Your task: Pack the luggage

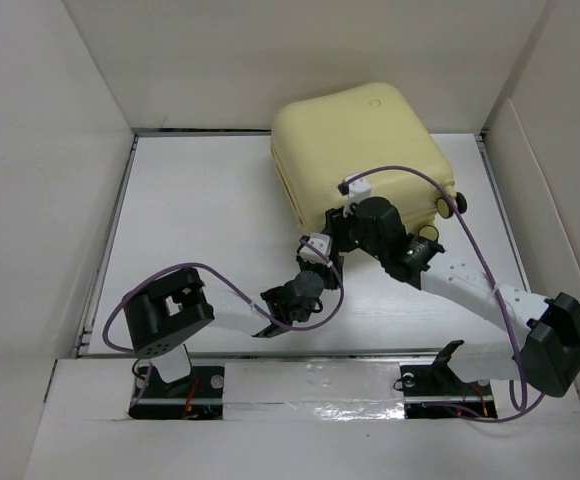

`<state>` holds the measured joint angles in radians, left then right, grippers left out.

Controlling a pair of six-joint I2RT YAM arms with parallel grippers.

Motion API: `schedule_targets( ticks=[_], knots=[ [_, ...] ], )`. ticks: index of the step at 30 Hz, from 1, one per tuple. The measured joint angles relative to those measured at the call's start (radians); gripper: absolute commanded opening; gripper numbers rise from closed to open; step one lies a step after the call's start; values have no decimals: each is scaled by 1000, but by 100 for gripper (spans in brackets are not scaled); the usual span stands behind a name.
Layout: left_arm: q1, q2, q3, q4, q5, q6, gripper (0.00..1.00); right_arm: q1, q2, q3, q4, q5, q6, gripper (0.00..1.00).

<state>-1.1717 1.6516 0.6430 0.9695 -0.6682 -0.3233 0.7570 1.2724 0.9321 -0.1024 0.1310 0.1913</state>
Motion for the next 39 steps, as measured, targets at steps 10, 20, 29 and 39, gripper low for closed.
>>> schedule_targets(
  ticks=[10, 20, 29, 39],
  knots=[
    [-16, 110, 106, 36, -79, 38, 29, -17, 0, 0, 22, -14, 31, 31],
    [-24, 125, 113, 36, -126, 31, 41, -18, -2, -18, 56, -11, 32, 30],
    [-4, 84, 16, 23, -109, 2, 41, -18, -2, -24, 61, -31, 22, 30],
    [12, 104, 50, -3, -133, 16, 41, -21, -7, -31, 71, -43, 20, 30]
  ],
)
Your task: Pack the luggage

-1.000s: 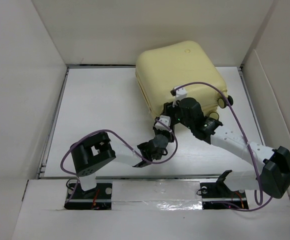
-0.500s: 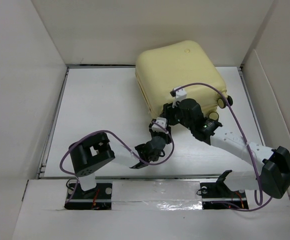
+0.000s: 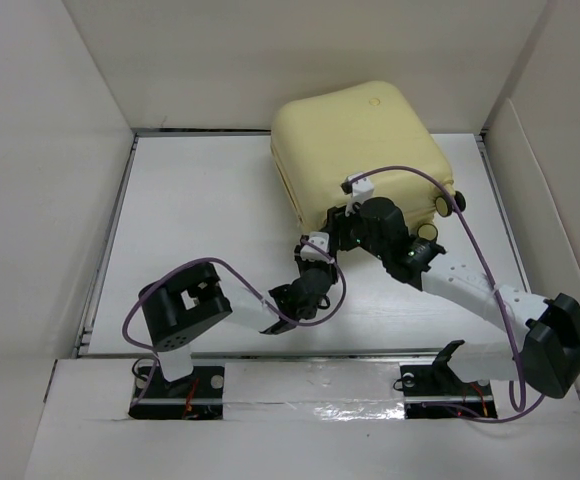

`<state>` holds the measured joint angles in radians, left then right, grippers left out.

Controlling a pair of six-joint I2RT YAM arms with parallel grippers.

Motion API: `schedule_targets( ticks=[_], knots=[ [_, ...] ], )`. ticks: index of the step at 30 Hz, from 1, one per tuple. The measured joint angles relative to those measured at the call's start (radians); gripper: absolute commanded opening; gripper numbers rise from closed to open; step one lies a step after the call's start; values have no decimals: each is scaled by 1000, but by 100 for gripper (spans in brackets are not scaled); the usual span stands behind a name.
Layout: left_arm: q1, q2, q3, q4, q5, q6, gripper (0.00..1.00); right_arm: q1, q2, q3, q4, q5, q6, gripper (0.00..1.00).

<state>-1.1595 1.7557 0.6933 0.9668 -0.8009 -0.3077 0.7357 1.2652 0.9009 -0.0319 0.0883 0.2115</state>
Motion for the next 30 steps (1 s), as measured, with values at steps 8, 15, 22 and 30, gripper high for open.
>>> schedule_targets(
  ticks=[8, 15, 22, 30],
  knots=[
    [1, 20, 4, 43, -21, 17, 31, -2, -8, -20, 32, -10, -2, 27],
    [1, 30, 4, 105, -42, 27, 10, -2, -12, -45, 90, -26, 16, 23],
    [-2, 16, -27, 164, -55, 84, 0, -1, -29, -97, 173, -36, 55, 16],
    [50, -117, -155, 305, -129, 130, 0, -2, -89, -146, 167, -52, 37, 14]
  ],
)
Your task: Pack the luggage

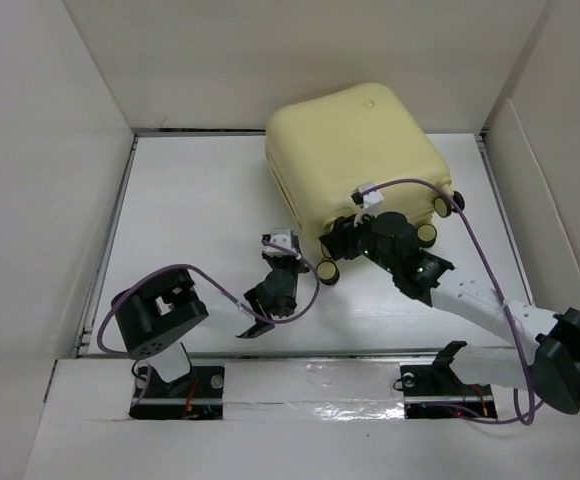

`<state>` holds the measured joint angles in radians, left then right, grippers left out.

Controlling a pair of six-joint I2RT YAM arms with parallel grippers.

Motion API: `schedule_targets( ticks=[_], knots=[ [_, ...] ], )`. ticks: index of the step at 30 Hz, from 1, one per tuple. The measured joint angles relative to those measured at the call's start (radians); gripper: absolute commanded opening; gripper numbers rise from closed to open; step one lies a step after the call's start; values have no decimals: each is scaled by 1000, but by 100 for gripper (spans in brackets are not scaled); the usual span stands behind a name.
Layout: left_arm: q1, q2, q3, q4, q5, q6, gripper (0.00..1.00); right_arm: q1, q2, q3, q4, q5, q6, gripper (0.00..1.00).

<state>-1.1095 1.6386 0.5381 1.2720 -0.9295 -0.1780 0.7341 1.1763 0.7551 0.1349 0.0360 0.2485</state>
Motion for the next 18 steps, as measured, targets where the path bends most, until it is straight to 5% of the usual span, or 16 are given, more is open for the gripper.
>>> schedule_targets(
  ticks=[5, 8, 15, 18],
  knots=[
    [55, -63, -126, 18, 11, -33, 0, 0, -47, -33, -10, -26, -15, 17],
    [47, -103, -141, -6, 72, -55, 0, -1, -51, -33, -19, -36, -25, 30],
    [22, -266, -116, -182, 354, -154, 2, -9, -200, -111, -71, -27, -59, 22],
    [15, -304, -113, -244, 458, -202, 9, -41, -321, -141, -160, -34, -70, 48]
  ],
)
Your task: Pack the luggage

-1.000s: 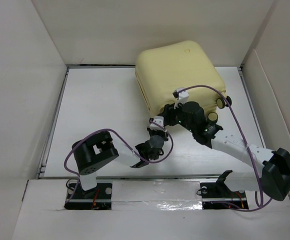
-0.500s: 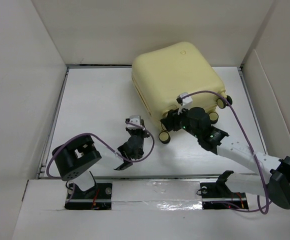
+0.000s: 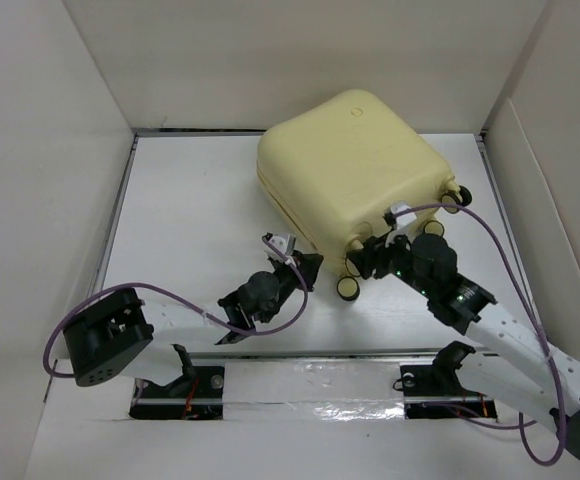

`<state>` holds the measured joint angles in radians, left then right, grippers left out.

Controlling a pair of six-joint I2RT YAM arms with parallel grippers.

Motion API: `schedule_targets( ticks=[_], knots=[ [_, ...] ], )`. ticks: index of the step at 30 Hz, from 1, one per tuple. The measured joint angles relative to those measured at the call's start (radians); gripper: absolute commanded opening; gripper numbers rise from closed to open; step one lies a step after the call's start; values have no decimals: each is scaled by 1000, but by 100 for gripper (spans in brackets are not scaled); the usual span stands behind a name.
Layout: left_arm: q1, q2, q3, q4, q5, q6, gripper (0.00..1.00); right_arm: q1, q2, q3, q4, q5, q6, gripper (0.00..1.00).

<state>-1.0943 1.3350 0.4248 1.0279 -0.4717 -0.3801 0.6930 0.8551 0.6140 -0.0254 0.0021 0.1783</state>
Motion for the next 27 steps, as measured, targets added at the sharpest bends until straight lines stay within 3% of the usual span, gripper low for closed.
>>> schedule_targets(
  ticks=[1, 2, 4, 8, 11, 12, 13, 14, 16, 17, 21, 25, 27],
  knots=[
    [-2, -8, 0, -19, 36, -18, 12, -18, -39, -11, -22, -5, 0, 69],
    [-3, -13, 0, -37, 69, -34, 25, -37, -74, -22, -38, -14, 1, 77],
    [-4, -22, -1, -64, 135, -68, 33, -66, -135, -36, -60, -35, 1, 87],
    [-3, -43, -1, -120, 243, -119, 39, -83, -266, -55, -117, -64, 0, 88],
    [-3, -75, -1, -159, 307, -142, 39, -76, -416, -92, -124, -67, 1, 79],
    [-4, -87, -1, -172, 323, -146, 39, -75, -477, -119, -122, -67, 5, 71],
    [-3, -101, -1, -186, 340, -152, 39, -74, -542, -149, -112, -69, 14, 46],
    [-3, -113, -1, -197, 354, -156, 39, -69, -600, -187, -82, -71, 24, 32],
    [-3, -134, 2, -221, 379, -164, 39, -62, -681, -269, -34, -73, 57, 5],
    [-3, -142, 3, -235, 389, -169, 39, -56, -701, -310, -13, -73, 75, 3],
    [-3, -162, 34, -299, 415, -185, 39, -28, -671, -457, 57, -54, 140, 2],
    [-3, -158, 92, -348, 449, -201, 39, 8, -488, -519, 192, -8, 188, 35],
    [-3, -146, 120, -351, 473, -208, 39, 24, -371, -535, 307, 24, 200, 41]
  ],
)
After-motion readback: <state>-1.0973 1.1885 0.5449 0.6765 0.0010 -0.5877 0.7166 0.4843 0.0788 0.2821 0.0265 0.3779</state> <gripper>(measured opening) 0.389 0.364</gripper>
